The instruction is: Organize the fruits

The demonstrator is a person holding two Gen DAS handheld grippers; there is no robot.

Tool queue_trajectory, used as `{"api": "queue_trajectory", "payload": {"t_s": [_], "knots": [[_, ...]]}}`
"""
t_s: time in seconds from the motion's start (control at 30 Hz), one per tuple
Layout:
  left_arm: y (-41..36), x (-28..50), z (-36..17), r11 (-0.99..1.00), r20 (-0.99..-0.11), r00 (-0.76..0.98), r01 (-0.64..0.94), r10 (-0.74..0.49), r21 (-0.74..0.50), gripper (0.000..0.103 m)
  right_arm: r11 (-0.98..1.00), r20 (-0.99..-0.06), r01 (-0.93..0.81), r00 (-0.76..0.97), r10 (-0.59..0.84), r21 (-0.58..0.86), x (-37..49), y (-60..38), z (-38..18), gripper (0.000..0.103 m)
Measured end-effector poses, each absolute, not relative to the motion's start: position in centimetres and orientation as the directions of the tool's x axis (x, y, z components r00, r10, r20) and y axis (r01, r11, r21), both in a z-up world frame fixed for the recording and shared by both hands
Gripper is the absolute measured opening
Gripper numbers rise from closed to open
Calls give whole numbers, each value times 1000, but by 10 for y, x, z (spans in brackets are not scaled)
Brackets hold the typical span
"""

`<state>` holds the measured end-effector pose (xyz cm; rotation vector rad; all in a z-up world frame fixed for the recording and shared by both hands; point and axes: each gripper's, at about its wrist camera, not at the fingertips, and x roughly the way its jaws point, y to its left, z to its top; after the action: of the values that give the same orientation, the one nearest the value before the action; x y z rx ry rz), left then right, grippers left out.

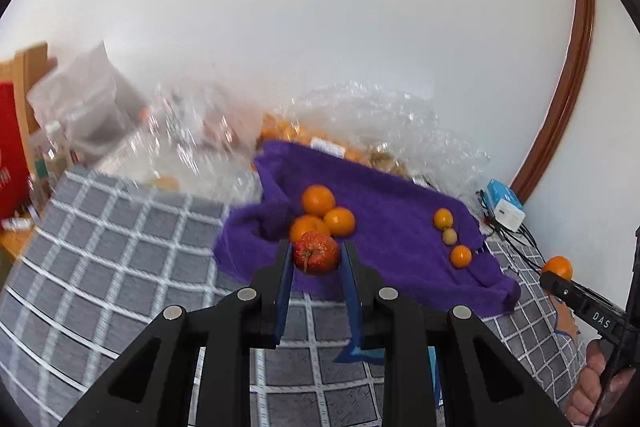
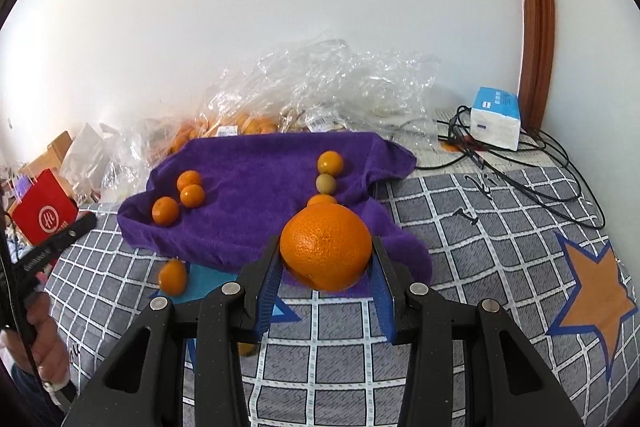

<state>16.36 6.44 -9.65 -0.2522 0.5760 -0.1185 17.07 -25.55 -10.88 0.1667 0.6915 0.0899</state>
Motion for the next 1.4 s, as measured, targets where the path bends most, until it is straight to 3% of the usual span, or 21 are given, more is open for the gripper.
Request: {"api": "queue_trajectory", "payload": {"t_s": [0.63, 1.13, 1.4], "knots": [[93, 178, -52, 976, -532, 840, -15, -107, -219, 23, 979, -560, -59, 813, 160, 194, 201, -253, -75, 41], [73, 229, -85, 973, -625, 765, 9, -154, -229, 23, 970, -722, -71, 656, 219, 231, 264, -242, -167, 41], [22, 266, -117, 973, -712, 668, 88, -217, -214, 23, 976, -731, -90, 650, 209, 198, 266, -234, -179, 42]]}}
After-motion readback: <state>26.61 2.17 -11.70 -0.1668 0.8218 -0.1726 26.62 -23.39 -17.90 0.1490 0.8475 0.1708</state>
